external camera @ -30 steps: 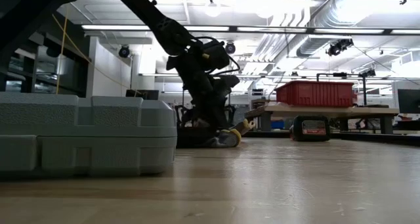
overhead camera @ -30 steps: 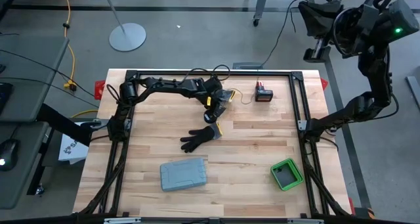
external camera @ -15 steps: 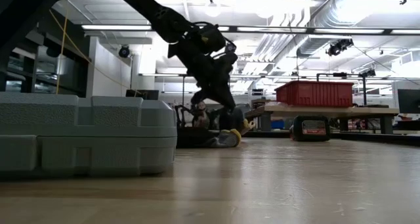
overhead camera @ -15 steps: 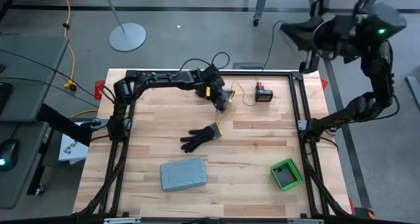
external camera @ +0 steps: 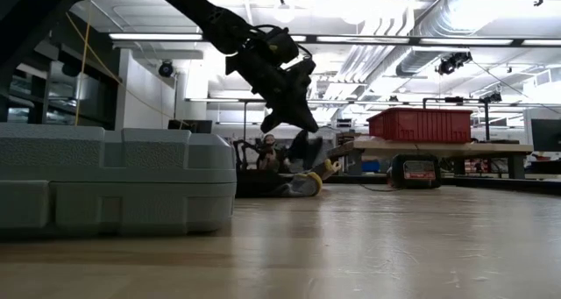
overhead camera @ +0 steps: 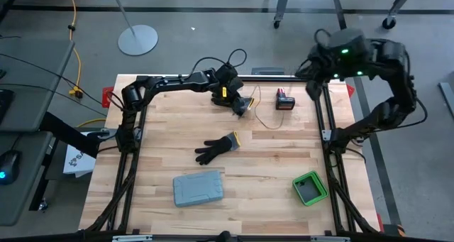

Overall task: Coil cords
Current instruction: Uncoil the black wire cable from the black spool

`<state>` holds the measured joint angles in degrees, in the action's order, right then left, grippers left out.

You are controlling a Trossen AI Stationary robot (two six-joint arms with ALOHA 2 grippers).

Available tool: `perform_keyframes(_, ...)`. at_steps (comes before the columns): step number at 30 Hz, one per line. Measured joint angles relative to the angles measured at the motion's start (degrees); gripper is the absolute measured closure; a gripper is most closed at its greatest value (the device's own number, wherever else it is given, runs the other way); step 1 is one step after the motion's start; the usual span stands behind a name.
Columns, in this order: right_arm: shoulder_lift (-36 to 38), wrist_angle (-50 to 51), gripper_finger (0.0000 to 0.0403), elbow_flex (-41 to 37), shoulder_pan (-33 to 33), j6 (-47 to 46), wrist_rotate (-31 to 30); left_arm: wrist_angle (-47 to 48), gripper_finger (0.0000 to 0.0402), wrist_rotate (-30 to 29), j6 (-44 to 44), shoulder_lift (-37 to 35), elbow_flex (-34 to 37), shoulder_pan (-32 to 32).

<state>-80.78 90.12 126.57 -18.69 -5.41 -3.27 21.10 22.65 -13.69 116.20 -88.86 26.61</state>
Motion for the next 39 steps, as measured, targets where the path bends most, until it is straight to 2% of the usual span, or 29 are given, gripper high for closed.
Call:
perform_keyframes(4,-0.9,-2.8,0.0403,-4.6,1.3,-3.0,0.4,-0.1,0.0401,0.4,-0.1,0.0,0.0,0.0)
perform_keyframes(7,-0.8,-2.7,0.0403,-11.5,2.0,-5.3,-0.4,0.0,0.0401,0.4,-0.1,0.0,0.0,0.0)
perform_keyframes(12,1.0,-6.6,0.0403,-29.7,2.6,-6.6,-0.3,-0.1,0.0401,0.4,-0.1,0.0,0.0,0.1)
perform_keyframes(17,3.5,-12.6,0.0403,-48.4,3.1,-7.3,2.8,-0.4,0.0401,0.4,-0.3,0.0,0.0,0.2)
perform_keyframes(21,4.5,-19.2,0.0403,-58.6,3.1,-9.3,5.6,-0.4,0.0401,0.4,-2.2,0.0,0.0,0.4)
perform_keyframes(31,4.5,-34.7,0.0395,-69.9,3.1,-11.8,9.4,-0.5,0.0401,0.8,-2.6,0.0,0.0,0.4)
perform_keyframes(35,4.5,-41.6,0.0351,-73.9,3.3,-14.7,15.6,-0.5,0.0401,0.9,-3.2,0.0,0.0,0.4)
perform_keyframes(39,4.5,-46.0,0.0285,-74.9,5.1,-16.6,16.7,-1.8,0.0401,3.8,-4.9,0.0,0.0,0.4)
